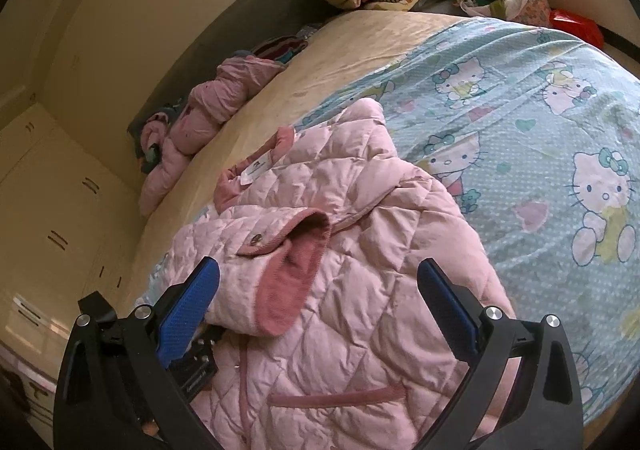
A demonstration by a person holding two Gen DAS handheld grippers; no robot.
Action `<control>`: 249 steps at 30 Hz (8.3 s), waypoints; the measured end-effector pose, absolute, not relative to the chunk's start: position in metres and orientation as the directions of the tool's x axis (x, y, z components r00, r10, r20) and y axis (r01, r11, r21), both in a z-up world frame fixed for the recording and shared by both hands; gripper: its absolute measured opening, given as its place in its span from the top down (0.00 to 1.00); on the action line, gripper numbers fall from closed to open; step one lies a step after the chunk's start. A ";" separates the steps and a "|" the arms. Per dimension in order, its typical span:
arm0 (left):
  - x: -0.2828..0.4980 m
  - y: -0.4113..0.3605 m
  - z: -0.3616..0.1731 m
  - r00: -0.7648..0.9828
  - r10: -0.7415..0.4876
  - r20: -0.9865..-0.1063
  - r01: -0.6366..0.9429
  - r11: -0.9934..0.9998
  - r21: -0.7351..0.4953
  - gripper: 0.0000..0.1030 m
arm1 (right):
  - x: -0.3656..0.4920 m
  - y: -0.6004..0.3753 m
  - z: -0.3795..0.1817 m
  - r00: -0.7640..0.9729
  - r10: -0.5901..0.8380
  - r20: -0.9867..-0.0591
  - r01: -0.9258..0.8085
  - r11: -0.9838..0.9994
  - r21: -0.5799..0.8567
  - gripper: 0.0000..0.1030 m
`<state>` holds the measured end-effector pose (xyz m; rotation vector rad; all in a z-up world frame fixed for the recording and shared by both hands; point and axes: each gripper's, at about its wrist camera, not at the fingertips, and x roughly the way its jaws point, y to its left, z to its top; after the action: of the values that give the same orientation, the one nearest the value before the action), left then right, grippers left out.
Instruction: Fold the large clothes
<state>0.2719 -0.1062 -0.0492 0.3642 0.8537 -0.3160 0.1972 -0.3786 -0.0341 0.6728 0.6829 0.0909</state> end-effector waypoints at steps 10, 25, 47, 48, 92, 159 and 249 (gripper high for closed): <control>0.256 -0.072 -0.014 0.599 -0.259 -0.758 0.419 0.908 0.021 0.17 | 0.210 -0.366 -0.028 0.757 0.355 -0.548 0.097 0.769 0.632 0.04; 0.337 0.035 0.013 0.695 -0.196 -0.692 0.070 0.976 -0.206 0.09 | 0.291 -0.343 -0.051 0.665 0.452 -0.595 0.118 0.723 0.681 0.04; 0.383 0.124 -0.017 0.741 -0.128 -0.659 -0.052 0.968 -0.246 0.09 | 0.340 -0.288 -0.028 0.777 0.287 -0.560 -0.058 0.919 0.390 0.93; 0.383 0.124 -0.018 0.742 -0.113 -0.661 -0.064 0.969 -0.237 0.09 | 0.343 -0.286 -0.016 0.788 0.290 -0.543 -0.082 0.924 0.374 0.93; 0.406 0.073 -0.080 0.649 -0.224 -0.727 0.085 0.971 -0.223 0.14 | 0.370 -0.311 -0.013 0.819 0.025 -0.574 0.136 0.962 0.235 0.47; 0.323 0.058 -0.009 0.723 -0.164 -0.671 0.085 0.985 -0.150 0.09 | 0.274 -0.231 -0.014 0.764 0.241 -0.599 -0.068 0.953 0.297 0.05; 0.077 0.068 0.004 0.719 -0.062 -0.692 0.043 0.998 -0.045 0.09 | 0.041 -0.331 0.009 0.807 0.279 -0.521 -0.103 0.934 0.341 0.05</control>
<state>0.0769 0.0682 0.0044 -0.0268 0.7664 -0.0580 0.0414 -0.3307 0.0094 0.3059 0.5994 0.2080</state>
